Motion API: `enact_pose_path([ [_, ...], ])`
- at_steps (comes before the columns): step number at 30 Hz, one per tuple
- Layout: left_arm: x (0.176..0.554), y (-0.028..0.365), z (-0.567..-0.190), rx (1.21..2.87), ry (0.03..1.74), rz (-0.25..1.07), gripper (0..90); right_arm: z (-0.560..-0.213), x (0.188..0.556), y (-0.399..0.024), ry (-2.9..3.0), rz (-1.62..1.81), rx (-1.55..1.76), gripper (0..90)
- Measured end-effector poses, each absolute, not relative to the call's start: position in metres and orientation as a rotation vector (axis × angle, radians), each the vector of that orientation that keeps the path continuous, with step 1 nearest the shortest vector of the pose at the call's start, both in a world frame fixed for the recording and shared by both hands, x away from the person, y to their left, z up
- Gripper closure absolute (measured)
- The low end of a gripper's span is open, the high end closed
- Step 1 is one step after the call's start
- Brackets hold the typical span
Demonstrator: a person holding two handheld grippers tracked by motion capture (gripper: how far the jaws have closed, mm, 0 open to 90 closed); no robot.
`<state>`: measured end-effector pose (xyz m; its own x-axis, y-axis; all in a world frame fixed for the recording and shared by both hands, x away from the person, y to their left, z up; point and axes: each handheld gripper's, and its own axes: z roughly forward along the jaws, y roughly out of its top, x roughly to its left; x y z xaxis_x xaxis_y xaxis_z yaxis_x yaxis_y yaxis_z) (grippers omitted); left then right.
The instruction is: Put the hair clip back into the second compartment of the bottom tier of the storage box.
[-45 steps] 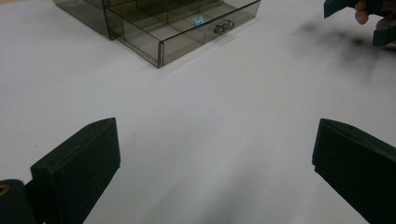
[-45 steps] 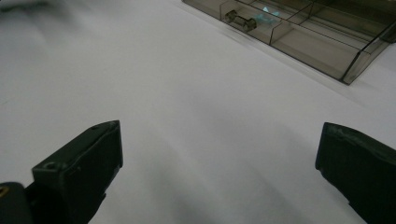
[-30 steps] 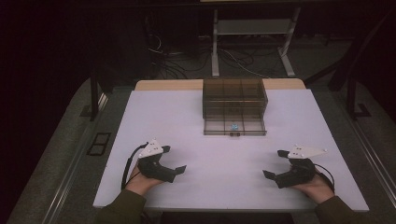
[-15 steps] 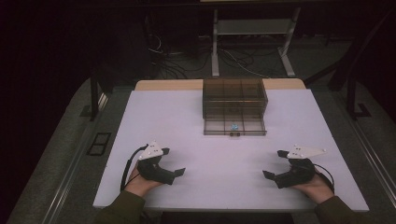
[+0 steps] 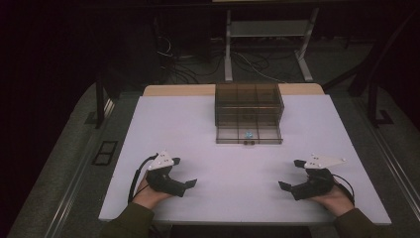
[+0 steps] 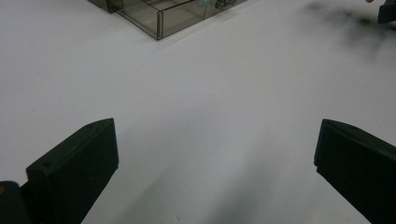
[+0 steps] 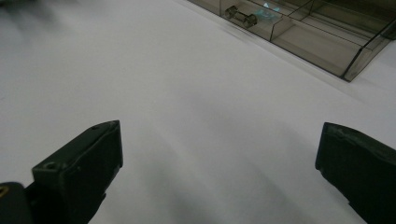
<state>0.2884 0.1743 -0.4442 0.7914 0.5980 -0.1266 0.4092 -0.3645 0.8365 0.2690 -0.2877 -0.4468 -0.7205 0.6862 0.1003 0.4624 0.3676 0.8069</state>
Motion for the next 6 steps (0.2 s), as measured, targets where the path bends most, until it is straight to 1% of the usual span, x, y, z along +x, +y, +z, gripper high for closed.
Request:
enact_pose_path([
  [6,0.2885,0.1742,-0.4442,2.009,0.751,0.244,0.0,-0.4467,0.269,-0.2879,2.377,1.278,1.023,0.2],
])
